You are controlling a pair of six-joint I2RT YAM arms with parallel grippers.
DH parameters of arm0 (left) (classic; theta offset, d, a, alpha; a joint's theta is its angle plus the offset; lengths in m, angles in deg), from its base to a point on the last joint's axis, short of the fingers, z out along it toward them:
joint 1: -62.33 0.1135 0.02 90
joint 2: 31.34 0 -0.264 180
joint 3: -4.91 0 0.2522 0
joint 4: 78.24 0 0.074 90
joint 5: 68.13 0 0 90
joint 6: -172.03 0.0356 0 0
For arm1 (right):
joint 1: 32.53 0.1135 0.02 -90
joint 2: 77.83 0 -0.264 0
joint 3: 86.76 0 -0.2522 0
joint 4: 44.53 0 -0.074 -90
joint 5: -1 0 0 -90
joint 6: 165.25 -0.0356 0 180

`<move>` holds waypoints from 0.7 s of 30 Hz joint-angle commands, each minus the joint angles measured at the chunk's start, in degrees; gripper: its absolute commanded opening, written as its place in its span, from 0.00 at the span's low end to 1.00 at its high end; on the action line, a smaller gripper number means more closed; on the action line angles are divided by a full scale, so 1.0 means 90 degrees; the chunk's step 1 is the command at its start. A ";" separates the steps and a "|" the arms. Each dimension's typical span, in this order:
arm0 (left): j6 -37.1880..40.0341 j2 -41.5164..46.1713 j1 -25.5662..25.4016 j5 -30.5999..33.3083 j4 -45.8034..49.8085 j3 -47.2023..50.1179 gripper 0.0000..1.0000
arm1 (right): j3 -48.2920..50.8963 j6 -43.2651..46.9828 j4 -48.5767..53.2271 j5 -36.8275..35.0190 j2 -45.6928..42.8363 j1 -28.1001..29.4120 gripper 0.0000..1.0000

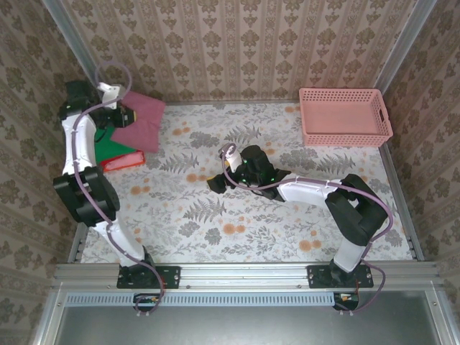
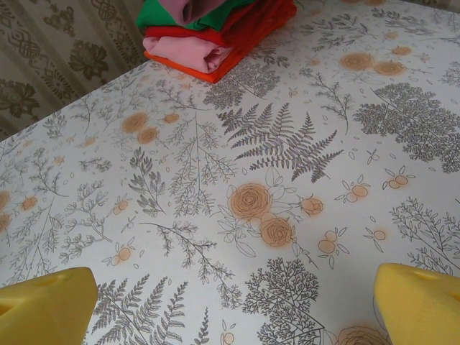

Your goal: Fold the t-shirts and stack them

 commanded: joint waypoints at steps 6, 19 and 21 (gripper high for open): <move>-0.0033 -0.0515 0.0649 -0.0789 0.0019 -0.0831 0.00 | -0.0271 0.0029 0.0004 0.0009 0.0141 0.0042 1.00; -0.0092 -0.1635 0.1136 -0.0929 0.0419 -0.2011 0.00 | -0.0372 -0.0106 0.0102 -0.0060 0.0256 0.0138 1.00; -0.0061 -0.1738 0.1185 -0.0888 0.0471 -0.2068 0.00 | -0.0352 -0.0164 0.0074 -0.0075 0.0258 0.0158 1.00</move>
